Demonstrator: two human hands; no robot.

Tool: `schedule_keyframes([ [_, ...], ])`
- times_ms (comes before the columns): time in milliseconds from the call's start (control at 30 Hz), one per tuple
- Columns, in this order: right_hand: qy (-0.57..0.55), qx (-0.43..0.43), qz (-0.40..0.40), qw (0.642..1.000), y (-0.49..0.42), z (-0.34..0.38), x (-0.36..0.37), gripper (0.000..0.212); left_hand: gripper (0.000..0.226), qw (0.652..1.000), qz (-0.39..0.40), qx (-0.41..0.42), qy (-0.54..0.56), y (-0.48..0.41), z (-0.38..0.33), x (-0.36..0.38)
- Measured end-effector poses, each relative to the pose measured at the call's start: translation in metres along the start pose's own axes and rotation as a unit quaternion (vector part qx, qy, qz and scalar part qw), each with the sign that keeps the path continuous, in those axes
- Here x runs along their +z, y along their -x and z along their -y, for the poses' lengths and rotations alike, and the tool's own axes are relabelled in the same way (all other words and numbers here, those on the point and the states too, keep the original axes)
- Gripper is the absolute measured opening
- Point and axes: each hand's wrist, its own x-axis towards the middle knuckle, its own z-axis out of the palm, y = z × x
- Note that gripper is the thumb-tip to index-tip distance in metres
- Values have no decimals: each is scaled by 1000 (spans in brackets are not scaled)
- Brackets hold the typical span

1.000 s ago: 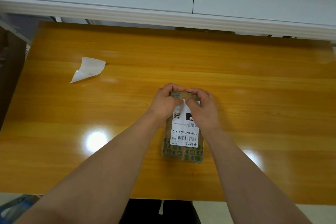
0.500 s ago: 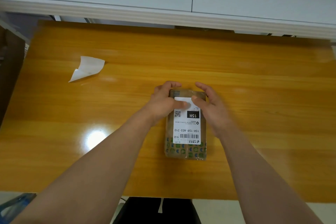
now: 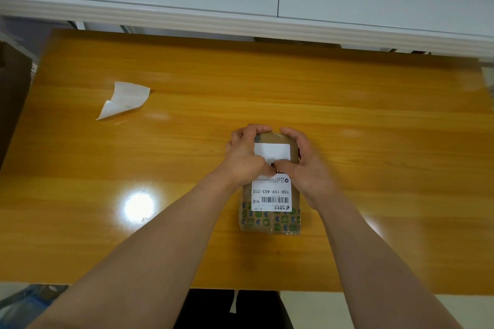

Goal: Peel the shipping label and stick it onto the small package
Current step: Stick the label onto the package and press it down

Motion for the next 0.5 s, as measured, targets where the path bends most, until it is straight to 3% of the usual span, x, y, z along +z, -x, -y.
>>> schedule_keyframes([
  [500,-7,-21,-96,995,-15,-9,9,31,40,991,-99,-31,87,-14,-3,16],
])
